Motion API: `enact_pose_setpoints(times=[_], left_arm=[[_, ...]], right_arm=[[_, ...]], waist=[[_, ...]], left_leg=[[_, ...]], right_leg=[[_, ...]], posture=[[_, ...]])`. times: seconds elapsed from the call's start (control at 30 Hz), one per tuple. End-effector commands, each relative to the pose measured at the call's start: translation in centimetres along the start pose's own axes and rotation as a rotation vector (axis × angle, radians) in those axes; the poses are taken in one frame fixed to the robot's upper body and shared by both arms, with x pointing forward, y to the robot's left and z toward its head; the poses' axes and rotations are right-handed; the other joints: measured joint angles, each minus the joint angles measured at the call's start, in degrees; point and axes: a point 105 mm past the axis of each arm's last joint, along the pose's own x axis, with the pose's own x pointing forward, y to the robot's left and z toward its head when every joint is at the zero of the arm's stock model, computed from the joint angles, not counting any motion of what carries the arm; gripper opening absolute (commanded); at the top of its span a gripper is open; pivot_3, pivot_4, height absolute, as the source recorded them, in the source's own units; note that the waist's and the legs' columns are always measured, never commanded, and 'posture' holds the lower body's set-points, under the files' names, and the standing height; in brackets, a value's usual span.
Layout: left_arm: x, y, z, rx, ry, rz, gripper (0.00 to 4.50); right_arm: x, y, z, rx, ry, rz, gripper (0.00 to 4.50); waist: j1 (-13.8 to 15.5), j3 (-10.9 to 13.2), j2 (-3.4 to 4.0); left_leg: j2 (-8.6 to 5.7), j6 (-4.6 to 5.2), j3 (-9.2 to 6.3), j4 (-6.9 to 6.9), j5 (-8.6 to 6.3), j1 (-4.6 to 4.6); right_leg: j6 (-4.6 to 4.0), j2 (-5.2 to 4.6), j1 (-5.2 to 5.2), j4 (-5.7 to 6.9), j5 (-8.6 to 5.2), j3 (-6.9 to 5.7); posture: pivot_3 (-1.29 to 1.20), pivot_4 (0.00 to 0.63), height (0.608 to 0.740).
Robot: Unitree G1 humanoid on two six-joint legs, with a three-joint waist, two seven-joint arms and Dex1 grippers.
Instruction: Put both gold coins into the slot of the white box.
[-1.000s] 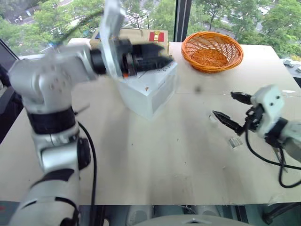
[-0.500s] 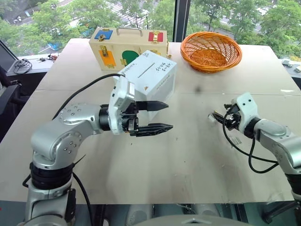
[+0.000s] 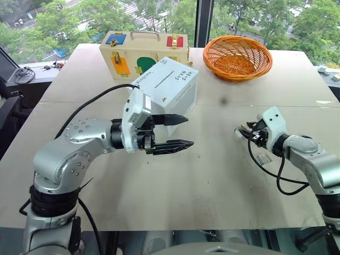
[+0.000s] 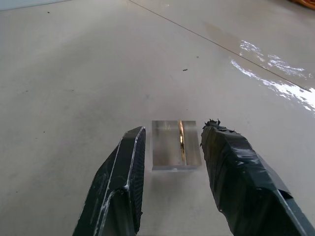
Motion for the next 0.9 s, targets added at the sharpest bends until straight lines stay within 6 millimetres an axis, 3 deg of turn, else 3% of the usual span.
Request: enact_pose_setpoints(times=[0.03,0.13,0.5,0.63,0.73,0.9], left_arm=[[0.0,-0.7,0.5,0.047,-0.002,-0.018,3.52],[-0.1,-0.4,0.5,0.056,0.001,-0.008,3.52],[0.0,0.0,0.6,0.015,-0.025,0.010,3.52],[0.2,0.7,1.5,-0.077,-0.087,0.004,3.52],[0.6,1.0,2.0,-0.117,-0.114,-0.017,3.52],[1.7,1.7,3.2,-0.161,-0.168,-0.075,3.52]], right_arm=[[-0.1,-0.4,0.7,-0.008,-0.024,-0.018,1.17],[0.0,-0.6,0.3,-0.001,-0.012,-0.023,0.06],[-0.7,-1.4,1.6,0.031,-0.066,-0.028,0.06],[-3.2,-0.4,5.4,0.085,-0.257,0.087,0.06],[-5.7,2.0,8.5,0.110,-0.403,0.252,0.06],[-8.6,6.0,12.1,0.100,-0.523,0.468,0.06]], waist=[[0.0,0.0,0.00],[0.0,0.0,0.00],[-0.1,0.0,0.00],[0.0,0.0,0.02],[0.0,0.0,0.04],[-0.2,0.0,0.04]], left_leg=[[0.00,0.00,0.00,0.00,0.00,0.00],[0.00,0.00,0.00,0.00,0.00,0.00],[0.00,0.00,0.00,0.00,0.00,0.00],[0.01,0.00,-0.02,0.00,0.00,-0.01],[0.02,0.00,-0.06,-0.01,0.00,0.00],[0.04,0.00,-0.11,-0.04,0.00,0.01]], right_leg=[[0.00,0.00,0.00,0.00,0.00,0.00],[-0.01,0.00,0.00,0.00,-0.01,0.00],[0.00,0.00,0.00,0.00,0.00,0.00],[0.01,0.00,0.00,-0.01,0.00,-0.01],[0.02,0.02,0.02,0.00,0.01,-0.04],[0.03,0.03,0.04,-0.01,0.00,-0.09]], posture=[[0.00,0.150,0.740],[0.00,0.150,0.740],[0.00,0.150,0.740],[0.00,0.150,0.740],[0.00,0.150,0.740],[0.00,0.150,0.740]])
